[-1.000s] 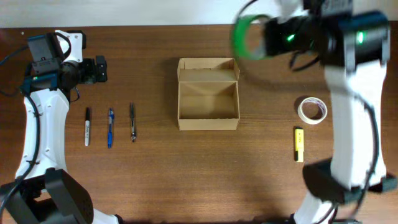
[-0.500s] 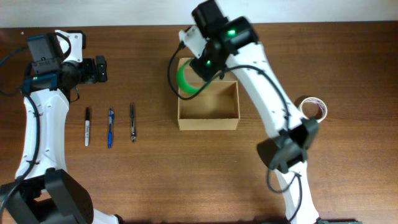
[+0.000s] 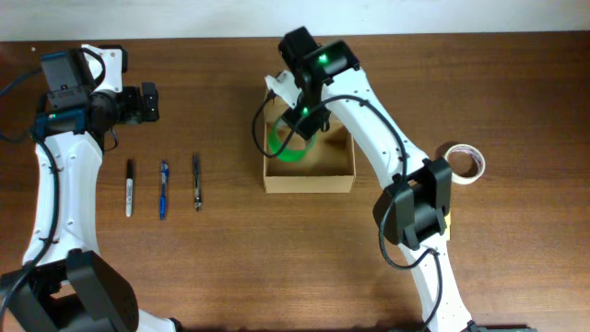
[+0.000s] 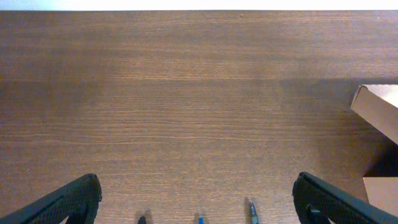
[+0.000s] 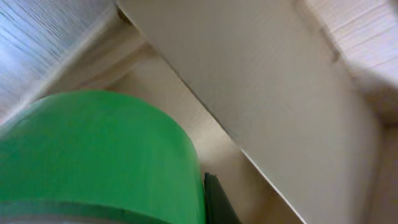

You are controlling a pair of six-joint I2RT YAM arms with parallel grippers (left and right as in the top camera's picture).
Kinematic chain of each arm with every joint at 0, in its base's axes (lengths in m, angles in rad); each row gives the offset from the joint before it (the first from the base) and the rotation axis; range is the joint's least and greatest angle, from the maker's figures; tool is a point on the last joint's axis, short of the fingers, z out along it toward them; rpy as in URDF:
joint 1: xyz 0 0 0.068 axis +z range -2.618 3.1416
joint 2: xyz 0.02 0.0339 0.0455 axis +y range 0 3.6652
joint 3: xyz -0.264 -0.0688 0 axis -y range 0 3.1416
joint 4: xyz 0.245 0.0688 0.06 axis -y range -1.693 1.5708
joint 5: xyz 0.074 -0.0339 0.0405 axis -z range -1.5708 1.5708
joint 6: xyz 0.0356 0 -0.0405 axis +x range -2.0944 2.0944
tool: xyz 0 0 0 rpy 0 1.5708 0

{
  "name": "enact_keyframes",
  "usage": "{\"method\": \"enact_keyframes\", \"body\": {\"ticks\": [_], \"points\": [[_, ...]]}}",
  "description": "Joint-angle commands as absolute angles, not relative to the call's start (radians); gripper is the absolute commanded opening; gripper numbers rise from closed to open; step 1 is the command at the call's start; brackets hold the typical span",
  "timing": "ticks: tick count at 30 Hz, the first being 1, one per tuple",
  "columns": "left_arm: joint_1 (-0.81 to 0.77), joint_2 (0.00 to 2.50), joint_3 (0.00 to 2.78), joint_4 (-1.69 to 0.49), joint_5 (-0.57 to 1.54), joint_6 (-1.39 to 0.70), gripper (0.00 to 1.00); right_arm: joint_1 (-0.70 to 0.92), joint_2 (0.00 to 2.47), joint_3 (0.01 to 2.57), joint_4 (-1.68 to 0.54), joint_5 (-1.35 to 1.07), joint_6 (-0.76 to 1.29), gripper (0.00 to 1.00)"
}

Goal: Pack container
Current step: 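Carry the green tape roll into the box and release it, then move the right gripper to the white tape roll and grasp it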

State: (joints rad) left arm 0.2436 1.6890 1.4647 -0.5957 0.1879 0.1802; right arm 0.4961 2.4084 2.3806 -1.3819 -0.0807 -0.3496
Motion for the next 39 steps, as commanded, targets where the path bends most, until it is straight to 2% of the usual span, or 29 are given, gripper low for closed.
{"method": "enact_keyframes", "body": {"ticks": [1,16,17,18,20,30,35,39], "points": [[0.247,1.700,1.487,-0.597,0.202,0.197,0.99,0.490,2.404,2.320,-1.349,-0.102,-0.359,0.04],[0.247,1.700,1.487,-0.597,0.202,0.197,0.99,0.490,2.404,2.177,-1.195,-0.101,-0.332,0.04],[0.247,1.700,1.487,-0.597,0.202,0.197,0.99,0.490,2.404,2.177,-1.195,-0.101,-0.332,0.09],[0.247,1.700,1.487,-0.597,0.202,0.197,0.99,0.490,2.404,2.177,-1.196,-0.101,-0.332,0.18],[0.247,1.700,1.487,-0.597,0.202,0.197,0.99,0.490,2.402,2.178,-1.205,-0.101,-0.332,0.25],[0.247,1.700,1.487,-0.597,0.202,0.197,0.99,0.489,2.265,2.298,-1.329,-0.100,-0.327,0.29],[0.247,1.700,1.487,-0.597,0.202,0.197,0.99,0.439,2.064,2.361,-1.358,-0.023,-0.262,0.41],[0.247,1.700,1.487,-0.597,0.202,0.197,0.99,0.291,1.906,2.355,-1.356,-0.002,-0.163,0.48]]}}
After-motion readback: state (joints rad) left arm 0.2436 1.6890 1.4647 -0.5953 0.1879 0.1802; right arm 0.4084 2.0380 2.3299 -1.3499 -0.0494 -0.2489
